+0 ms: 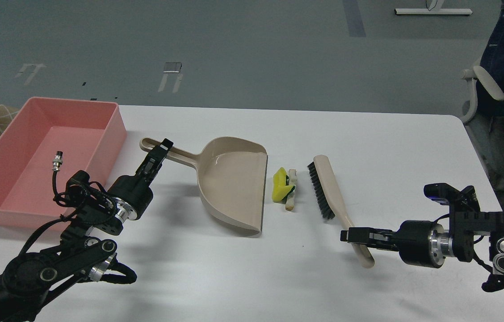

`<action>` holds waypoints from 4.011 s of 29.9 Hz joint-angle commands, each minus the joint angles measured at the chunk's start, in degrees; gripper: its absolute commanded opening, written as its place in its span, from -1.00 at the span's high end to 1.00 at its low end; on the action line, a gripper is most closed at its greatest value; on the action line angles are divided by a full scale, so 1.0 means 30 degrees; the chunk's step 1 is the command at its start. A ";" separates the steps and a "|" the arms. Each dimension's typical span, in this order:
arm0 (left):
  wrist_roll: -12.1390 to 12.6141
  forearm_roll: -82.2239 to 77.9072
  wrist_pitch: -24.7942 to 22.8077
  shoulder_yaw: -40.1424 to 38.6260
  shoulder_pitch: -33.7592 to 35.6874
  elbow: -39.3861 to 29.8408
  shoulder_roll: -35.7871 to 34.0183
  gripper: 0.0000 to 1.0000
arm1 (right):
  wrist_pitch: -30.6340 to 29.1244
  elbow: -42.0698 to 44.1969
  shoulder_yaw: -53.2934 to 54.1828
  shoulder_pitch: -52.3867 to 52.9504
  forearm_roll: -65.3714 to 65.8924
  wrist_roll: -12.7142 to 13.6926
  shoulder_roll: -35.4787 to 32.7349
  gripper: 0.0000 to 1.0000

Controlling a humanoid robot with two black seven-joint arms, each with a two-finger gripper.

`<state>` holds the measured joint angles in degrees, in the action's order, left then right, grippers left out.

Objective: Sweep and dump garbage into bin
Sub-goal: 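Sweep the sponge and debris into the dustpan with the right gripper's brush, then lift the dustpan with the left gripper over the pink bin, then tilt the dustpan with the left gripper to dump contents into bin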

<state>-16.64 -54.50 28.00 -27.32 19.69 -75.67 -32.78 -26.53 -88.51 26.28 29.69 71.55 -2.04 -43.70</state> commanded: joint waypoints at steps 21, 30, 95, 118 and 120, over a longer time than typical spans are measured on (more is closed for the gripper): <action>-0.0078 0.0002 0.0000 0.0025 -0.0325 0.0028 0.0615 1.00 | 0.0084 0.0705 0.0027 0.1207 0.0028 0.0855 0.6421 1.00; -0.0078 0.0061 0.0000 -0.0121 -0.0499 0.0028 0.0732 1.00 | 0.0026 0.0237 0.0844 0.1735 -0.0147 0.0973 0.5753 1.00; -0.0164 1.2864 -0.2820 -1.0697 -0.4631 0.1226 -1.3062 1.00 | 0.1637 0.2521 0.7234 -0.2307 -0.3429 0.0445 -0.0052 1.00; -0.3786 0.4957 -0.6843 -0.7386 -0.4807 0.3572 -1.6318 1.00 | 0.1988 0.2463 0.7293 -0.2425 -0.3429 0.0445 0.0681 1.00; -0.3786 0.3703 -0.6436 -0.7357 -0.4807 0.3602 -1.6522 1.00 | 0.1989 0.2463 0.7293 -0.2425 -0.3400 0.0445 0.0797 1.00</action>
<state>-27.96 -38.99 7.57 -49.63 5.26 -65.21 -81.66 -20.59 -81.14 48.17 22.43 61.26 -0.71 -41.69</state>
